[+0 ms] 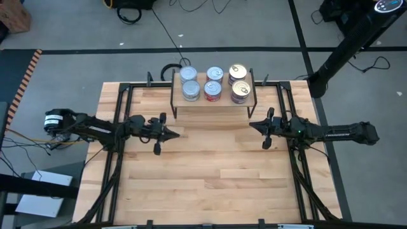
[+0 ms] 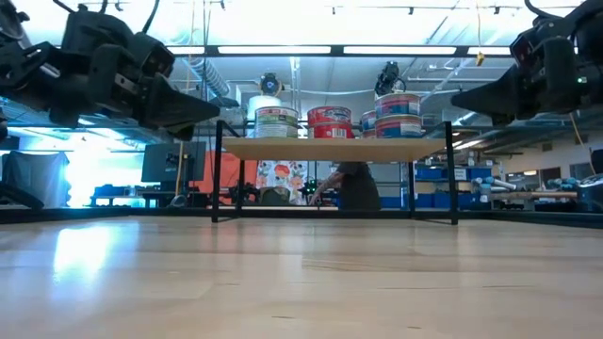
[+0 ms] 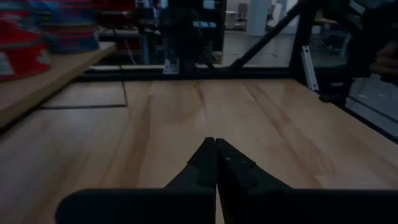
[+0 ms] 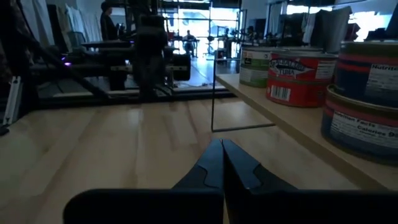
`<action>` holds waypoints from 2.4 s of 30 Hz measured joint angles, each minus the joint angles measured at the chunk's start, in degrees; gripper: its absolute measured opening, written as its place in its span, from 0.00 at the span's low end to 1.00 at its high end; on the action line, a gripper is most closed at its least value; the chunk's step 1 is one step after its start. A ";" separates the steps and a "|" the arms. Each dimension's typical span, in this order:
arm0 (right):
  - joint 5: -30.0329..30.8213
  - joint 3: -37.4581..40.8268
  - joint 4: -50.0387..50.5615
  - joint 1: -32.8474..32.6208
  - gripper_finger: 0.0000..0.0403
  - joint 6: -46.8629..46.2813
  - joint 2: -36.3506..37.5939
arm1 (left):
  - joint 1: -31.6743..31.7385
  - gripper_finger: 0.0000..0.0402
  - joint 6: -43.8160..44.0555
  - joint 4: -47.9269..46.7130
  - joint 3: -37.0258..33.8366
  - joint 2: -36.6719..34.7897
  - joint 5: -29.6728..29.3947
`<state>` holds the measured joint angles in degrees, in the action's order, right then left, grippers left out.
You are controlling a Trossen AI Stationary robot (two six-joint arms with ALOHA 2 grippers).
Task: Stack canned seafood by type on shelf
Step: Return to Home Position
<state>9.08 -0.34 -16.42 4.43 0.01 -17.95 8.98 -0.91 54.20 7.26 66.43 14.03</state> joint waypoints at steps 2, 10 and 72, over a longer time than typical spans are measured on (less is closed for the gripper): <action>0.00 0.00 0.70 0.00 0.00 -0.12 0.49 | 0.55 0.01 0.03 -0.03 -1.13 -1.86 -0.75; 0.22 0.00 1.61 0.28 0.00 0.20 1.56 | 2.45 0.01 1.36 -0.58 -5.85 -7.26 -2.14; -4.10 -0.02 14.60 0.52 0.00 -1.10 17.76 | 17.88 0.01 1.48 -52.44 -6.85 -65.86 -6.83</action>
<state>4.98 -0.36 -1.82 4.94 -1.09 -0.19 26.86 0.57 1.76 0.40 0.57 7.20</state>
